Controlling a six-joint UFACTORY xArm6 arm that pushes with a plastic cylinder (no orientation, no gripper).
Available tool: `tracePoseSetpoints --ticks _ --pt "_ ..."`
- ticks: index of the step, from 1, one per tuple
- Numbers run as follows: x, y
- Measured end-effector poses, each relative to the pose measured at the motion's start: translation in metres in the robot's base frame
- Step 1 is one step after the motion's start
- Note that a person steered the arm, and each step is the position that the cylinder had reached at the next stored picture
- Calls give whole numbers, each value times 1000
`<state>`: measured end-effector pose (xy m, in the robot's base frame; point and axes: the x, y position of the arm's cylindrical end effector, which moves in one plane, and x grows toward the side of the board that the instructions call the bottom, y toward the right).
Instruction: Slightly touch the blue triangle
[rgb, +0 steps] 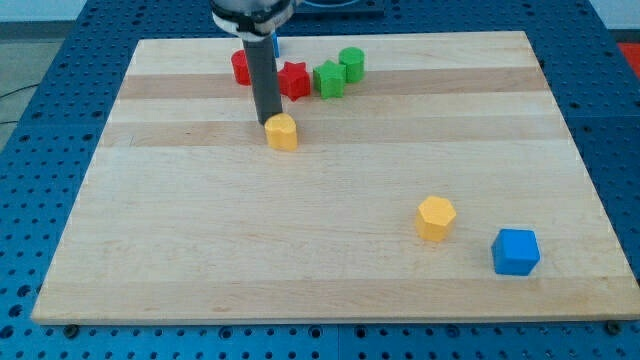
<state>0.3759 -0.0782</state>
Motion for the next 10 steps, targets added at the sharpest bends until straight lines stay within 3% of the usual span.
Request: tracePoseSetpoints --ticks 1,2,3,4,5,6,7,8,9,10 --pt "35 22" --pt "37 49" --pt "17 7" --pt "13 -82" --pt "-51 -139" --pt "-120 -149" --pt "-169 -105" --pt "-158 -35" --pt "-100 -10" --pt "-66 -33"
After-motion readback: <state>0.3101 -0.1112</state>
